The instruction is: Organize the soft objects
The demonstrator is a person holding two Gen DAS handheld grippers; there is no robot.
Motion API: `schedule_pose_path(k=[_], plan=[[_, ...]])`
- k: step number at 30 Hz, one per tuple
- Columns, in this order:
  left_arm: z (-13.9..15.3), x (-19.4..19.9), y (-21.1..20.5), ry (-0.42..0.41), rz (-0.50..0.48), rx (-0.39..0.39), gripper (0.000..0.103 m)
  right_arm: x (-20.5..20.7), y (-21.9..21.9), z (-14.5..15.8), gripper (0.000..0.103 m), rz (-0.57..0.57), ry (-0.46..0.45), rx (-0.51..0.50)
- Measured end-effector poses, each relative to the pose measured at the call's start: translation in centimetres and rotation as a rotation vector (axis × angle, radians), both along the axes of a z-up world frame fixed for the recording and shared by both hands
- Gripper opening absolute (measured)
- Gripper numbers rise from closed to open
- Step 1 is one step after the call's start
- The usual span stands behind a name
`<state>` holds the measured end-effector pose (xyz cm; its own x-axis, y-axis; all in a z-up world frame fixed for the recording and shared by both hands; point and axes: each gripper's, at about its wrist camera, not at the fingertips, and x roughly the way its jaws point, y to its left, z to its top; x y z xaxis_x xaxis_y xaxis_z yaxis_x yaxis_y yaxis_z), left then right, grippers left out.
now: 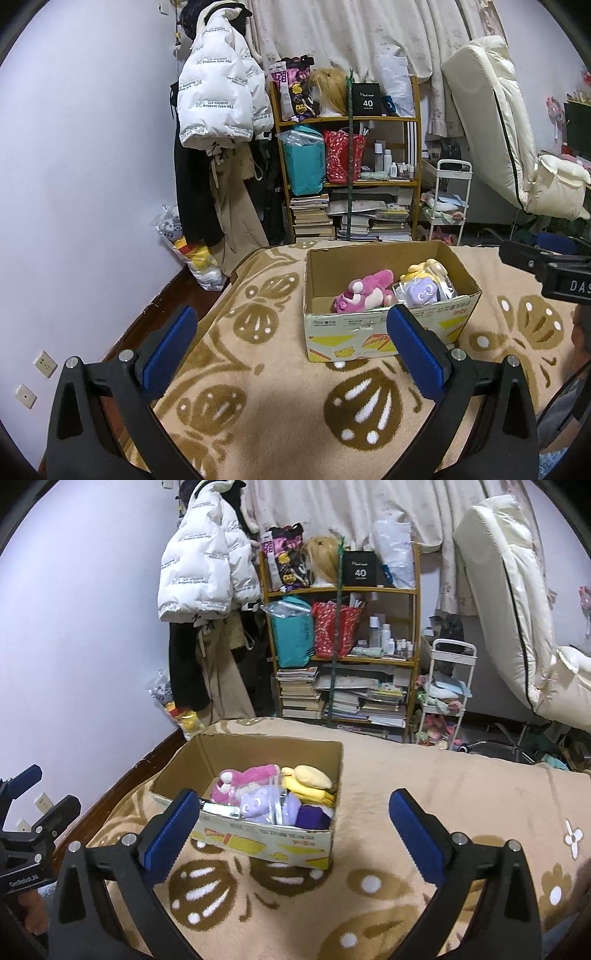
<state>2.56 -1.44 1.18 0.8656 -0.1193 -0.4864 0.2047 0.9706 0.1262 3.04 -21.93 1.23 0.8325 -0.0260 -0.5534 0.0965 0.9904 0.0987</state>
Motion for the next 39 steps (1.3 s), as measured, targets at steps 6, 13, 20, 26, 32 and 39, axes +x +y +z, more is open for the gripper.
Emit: schedule_pose_path(k=[6, 13, 20, 26, 32, 39], plan=[[0.0, -0.3, -0.3, -0.007, -0.005, 0.016, 0.101, -0.7, -0.4, -0.3, 0.103, -0.030, -0.001, -0.038], [0.1, -0.3, -0.6, -0.005, -0.003, 0.017, 0.101, -1.1, -0.8, -0.4, 0.103, -0.045, -0.004, -0.036], [-0.1, -0.2, -0.5, 0.000, 0.002, 0.024, 0.101, -1.2, -0.9, -0.4, 0.103, -0.050, -0.007, -0.033], [-0.1, -0.1, -0.4, 0.000, 0.003, 0.023, 0.101, -1.1, -0.9, -0.4, 0.103, -0.042, -0.002, -0.034], [-0.1, -0.1, -0.3, -0.002, 0.011, 0.016, 0.101, -1.2, -0.9, -0.5, 0.103, -0.043, 0.003, -0.034], [-0.2, 0.2, -0.2, 0.016, 0.013, 0.013, 0.101, -1.2, -0.9, -0.7, 0.103, -0.047, 0.008, -0.037]])
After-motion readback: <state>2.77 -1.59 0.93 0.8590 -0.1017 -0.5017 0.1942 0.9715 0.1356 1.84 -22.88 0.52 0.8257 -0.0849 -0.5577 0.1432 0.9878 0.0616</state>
